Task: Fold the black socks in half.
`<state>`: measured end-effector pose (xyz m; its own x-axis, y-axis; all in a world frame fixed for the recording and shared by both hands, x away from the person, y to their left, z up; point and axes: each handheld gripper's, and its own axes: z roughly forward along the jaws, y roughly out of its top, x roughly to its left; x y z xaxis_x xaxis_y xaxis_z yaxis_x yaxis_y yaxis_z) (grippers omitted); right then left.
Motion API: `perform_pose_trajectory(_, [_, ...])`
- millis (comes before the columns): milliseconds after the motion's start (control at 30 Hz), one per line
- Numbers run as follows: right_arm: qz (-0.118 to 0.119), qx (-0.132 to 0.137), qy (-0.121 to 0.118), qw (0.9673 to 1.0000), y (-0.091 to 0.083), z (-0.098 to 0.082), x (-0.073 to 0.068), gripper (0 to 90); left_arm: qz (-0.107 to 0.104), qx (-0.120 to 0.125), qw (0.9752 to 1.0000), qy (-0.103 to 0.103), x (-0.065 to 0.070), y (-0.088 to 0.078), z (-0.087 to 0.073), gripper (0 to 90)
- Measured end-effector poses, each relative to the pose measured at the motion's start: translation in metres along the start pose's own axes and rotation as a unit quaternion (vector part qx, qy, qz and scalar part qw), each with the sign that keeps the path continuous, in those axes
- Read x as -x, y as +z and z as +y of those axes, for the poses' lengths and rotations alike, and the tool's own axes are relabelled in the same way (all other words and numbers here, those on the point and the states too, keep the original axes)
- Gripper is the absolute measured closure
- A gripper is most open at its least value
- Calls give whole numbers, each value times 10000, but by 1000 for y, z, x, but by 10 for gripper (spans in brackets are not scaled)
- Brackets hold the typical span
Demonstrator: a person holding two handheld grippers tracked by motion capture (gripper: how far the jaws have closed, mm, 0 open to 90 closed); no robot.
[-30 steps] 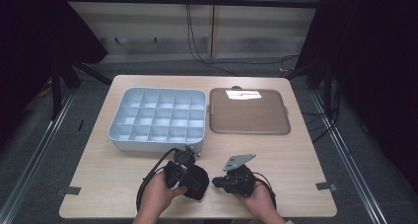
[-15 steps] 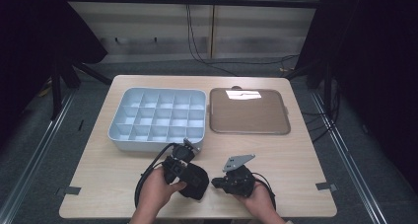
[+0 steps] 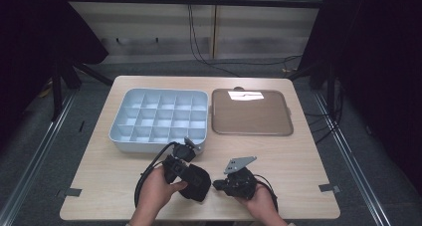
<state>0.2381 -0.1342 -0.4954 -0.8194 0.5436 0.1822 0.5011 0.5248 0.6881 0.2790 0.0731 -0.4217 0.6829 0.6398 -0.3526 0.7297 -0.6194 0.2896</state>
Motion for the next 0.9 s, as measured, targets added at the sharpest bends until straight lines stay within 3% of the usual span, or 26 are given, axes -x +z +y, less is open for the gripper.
perform_pose_trajectory(200, [11,-31,3,10000,0,-1,-1,858,23,85,9999,-60,-2,-4,1,697])
perform_pose_trajectory(367, [37,-10,30,10000,1,-1,-1,859,163,111,9998,-94,-6,-11,1,698])
perform_pose_trajectory(567, [48,-10,-30,10000,2,0,-2,861,361,205,9988,-259,-20,-15,-4,624])
perform_pose_trajectory(600, [63,-22,-18,10000,3,0,-2,861,363,276,9983,-371,-22,-14,-6,611])
perform_pose_trajectory(733, [56,-56,-53,10000,4,1,-3,861,438,206,9976,-499,-33,-8,-10,562])
perform_pose_trajectory(900, [60,-82,-55,9999,5,0,-4,861,428,219,9975,-524,-36,1,-11,525])
